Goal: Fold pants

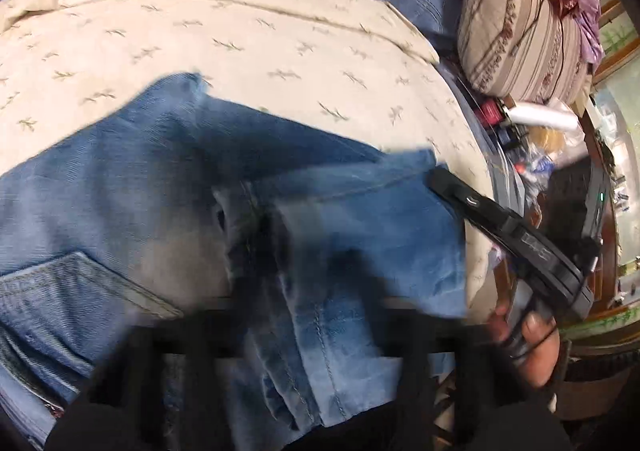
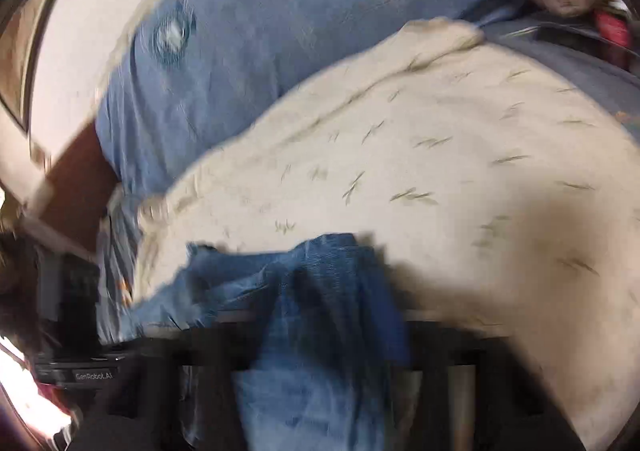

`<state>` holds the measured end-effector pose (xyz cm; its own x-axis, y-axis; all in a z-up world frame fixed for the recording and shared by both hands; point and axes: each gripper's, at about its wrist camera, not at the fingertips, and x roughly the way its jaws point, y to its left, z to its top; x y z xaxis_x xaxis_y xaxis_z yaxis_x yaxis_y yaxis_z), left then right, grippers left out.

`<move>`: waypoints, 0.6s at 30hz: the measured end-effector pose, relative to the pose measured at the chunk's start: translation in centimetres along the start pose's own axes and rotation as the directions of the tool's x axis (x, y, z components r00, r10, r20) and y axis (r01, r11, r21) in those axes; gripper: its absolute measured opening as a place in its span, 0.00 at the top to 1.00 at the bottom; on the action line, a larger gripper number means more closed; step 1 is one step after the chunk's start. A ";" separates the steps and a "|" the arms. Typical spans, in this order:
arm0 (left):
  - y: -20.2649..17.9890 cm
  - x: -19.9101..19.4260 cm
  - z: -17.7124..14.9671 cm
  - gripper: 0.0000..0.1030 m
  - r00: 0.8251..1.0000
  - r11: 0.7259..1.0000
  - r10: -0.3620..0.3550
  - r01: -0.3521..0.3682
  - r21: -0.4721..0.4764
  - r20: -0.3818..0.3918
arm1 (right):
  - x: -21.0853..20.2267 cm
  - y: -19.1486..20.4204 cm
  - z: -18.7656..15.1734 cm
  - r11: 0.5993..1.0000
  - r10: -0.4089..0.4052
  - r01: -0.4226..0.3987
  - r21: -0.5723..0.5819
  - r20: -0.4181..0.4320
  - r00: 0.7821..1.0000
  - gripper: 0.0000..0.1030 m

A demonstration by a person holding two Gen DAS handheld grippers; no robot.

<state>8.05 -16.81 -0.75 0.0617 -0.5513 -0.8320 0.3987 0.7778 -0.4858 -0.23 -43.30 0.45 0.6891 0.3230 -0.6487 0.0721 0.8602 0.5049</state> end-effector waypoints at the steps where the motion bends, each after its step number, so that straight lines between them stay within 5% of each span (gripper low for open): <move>1: -0.1 -0.3 0.0 0.86 1.000 1.000 -0.010 0.010 -0.002 0.008 | -0.7 0.8 -0.1 0.999 0.015 -0.013 -0.047 0.033 0.999 0.83; 3: -0.2 -0.5 0.0 0.86 0.998 0.999 0.041 -0.041 0.001 0.048 | -1.1 1.6 -0.4 0.992 -0.002 0.014 -0.128 0.091 0.996 0.84; 5: 0.3 0.8 0.5 0.87 0.993 0.993 0.115 -0.115 -0.001 0.026 | 1.2 0.4 -0.9 0.984 -0.101 0.104 -0.146 0.026 0.995 0.83; 8: 0.7 1.0 0.9 0.87 0.994 0.994 0.110 -0.110 -0.018 0.017 | 2.1 -1.0 -1.2 0.982 -0.124 0.123 -0.142 0.003 0.992 0.72; 16: 0.6 -2.2 -0.3 0.86 0.998 0.995 -0.068 0.068 -0.069 0.008 | -4.1 1.2 -2.4 0.985 0.031 -0.019 -0.170 0.068 0.997 0.71; 18: -0.4 -1.9 0.0 0.72 0.996 0.995 -0.084 0.085 -0.052 0.013 | -2.8 1.2 -2.7 0.983 0.024 -0.015 -0.182 0.045 0.999 0.71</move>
<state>7.76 -16.08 1.05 0.0394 -0.6185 -0.7848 0.3547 0.7429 -0.5677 -4.05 -42.09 1.33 0.7222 0.3255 -0.6104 -0.0706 0.9125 0.4030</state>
